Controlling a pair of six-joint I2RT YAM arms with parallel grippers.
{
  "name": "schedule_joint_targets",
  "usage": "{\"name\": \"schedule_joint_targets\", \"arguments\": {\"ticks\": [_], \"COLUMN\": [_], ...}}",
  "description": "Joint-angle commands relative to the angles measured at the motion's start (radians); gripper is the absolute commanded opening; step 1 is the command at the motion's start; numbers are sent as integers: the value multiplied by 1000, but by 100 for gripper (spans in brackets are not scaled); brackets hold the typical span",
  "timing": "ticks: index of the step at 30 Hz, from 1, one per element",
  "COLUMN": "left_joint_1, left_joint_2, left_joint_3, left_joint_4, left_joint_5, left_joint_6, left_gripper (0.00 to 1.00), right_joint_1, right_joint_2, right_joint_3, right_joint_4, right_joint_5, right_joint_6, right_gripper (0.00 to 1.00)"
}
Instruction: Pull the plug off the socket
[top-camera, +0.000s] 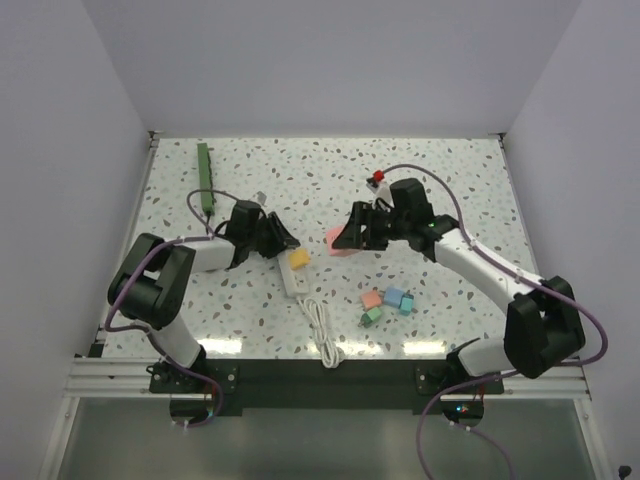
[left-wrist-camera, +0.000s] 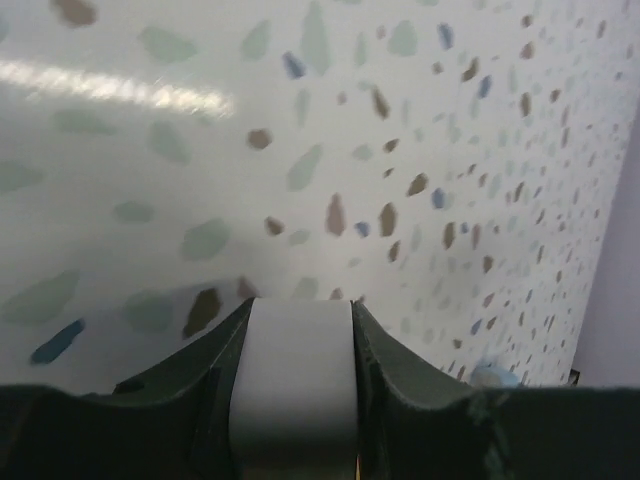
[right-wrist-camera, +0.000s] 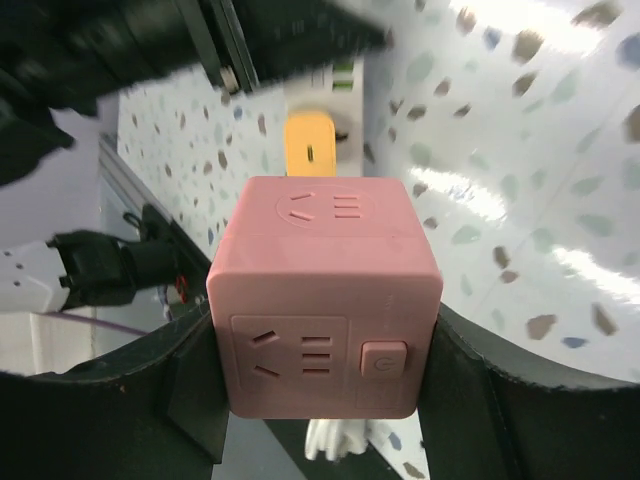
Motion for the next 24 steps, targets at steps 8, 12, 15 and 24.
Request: {"name": "schedule_joint_targets", "arguments": {"ticks": [8, 12, 15, 24], "left_joint_1": [20, 22, 20, 17], "left_joint_2": [-22, -45, -56, -65], "left_joint_3": [48, 95, 117, 120], "left_joint_4": [-86, -125, -143, -145], "left_joint_5": [45, 49, 60, 161], "left_joint_6": [94, 121, 144, 213], "left_gripper": [0, 0, 0, 0], "right_joint_1": [-8, -8, -11, -14], "right_joint_2": [4, 21, 27, 44], "right_joint_3": [-5, 85, 108, 90], "right_joint_4": [74, -117, -278, -521], "right_joint_5": [14, 209, 381, 768], "right_joint_6": [-1, -58, -69, 0], "right_gripper": [0, 0, 0, 0]}}
